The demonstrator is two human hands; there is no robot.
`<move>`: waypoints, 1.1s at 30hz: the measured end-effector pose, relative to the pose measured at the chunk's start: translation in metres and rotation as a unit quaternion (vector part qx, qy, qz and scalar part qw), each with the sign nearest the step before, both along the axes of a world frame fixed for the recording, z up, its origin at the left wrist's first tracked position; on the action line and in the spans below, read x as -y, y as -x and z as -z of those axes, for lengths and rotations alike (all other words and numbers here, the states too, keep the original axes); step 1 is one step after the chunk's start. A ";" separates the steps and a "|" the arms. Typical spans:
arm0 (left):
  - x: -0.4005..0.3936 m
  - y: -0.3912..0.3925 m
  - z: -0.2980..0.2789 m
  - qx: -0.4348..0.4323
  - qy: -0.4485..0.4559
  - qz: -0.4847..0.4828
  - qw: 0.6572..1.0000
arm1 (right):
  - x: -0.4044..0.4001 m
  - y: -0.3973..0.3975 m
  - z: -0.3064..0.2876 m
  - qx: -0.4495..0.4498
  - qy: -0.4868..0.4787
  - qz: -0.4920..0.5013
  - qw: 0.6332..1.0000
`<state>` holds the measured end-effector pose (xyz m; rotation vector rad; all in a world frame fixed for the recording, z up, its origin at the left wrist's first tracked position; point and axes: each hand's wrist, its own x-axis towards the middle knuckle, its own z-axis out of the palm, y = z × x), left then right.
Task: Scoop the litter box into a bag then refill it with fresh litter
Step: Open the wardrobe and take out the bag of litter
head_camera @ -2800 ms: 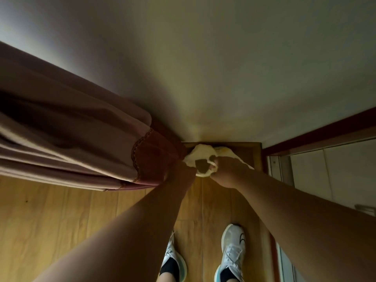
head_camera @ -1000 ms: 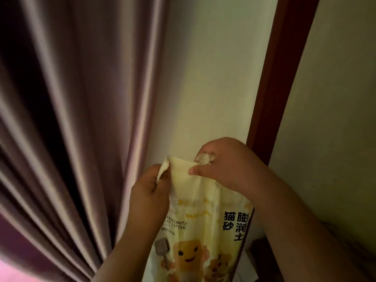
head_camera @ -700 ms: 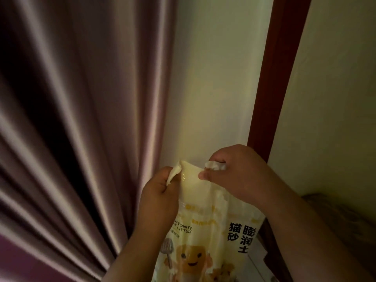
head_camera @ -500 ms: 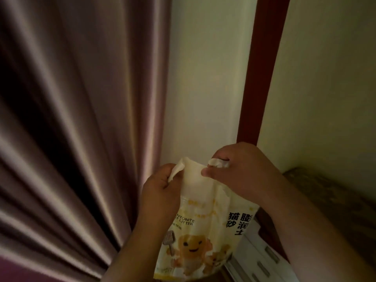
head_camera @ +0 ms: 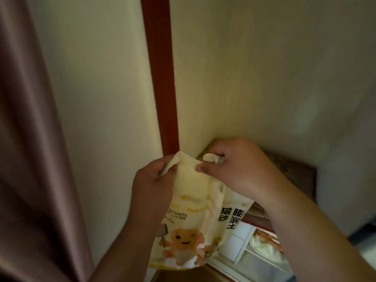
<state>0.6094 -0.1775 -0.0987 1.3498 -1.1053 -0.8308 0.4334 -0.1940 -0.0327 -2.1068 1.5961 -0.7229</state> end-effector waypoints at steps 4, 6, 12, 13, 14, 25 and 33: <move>0.016 0.053 0.002 0.024 0.008 0.060 0.998 | -0.007 0.051 0.001 -0.029 0.021 0.071 0.997; 0.020 0.083 0.002 0.031 0.006 0.099 0.995 | -0.014 0.078 0.002 -0.028 0.020 0.103 0.994; 0.034 0.163 0.003 0.034 0.007 0.192 0.981 | -0.033 0.151 -0.002 -0.068 0.013 0.188 0.980; 0.037 0.175 0.004 0.033 0.007 0.209 0.977 | -0.035 0.162 -0.001 -0.087 0.013 0.205 0.975; 0.039 0.188 0.005 0.032 0.006 0.229 0.973 | -0.039 0.172 0.000 -0.109 0.013 0.222 0.969; 0.072 0.298 0.024 0.096 0.028 0.440 0.892 | -0.070 0.242 0.012 -0.109 -0.035 0.409 0.905; 0.083 0.348 0.034 0.097 0.046 0.614 0.782 | -0.101 0.234 0.020 -0.071 -0.053 0.600 0.795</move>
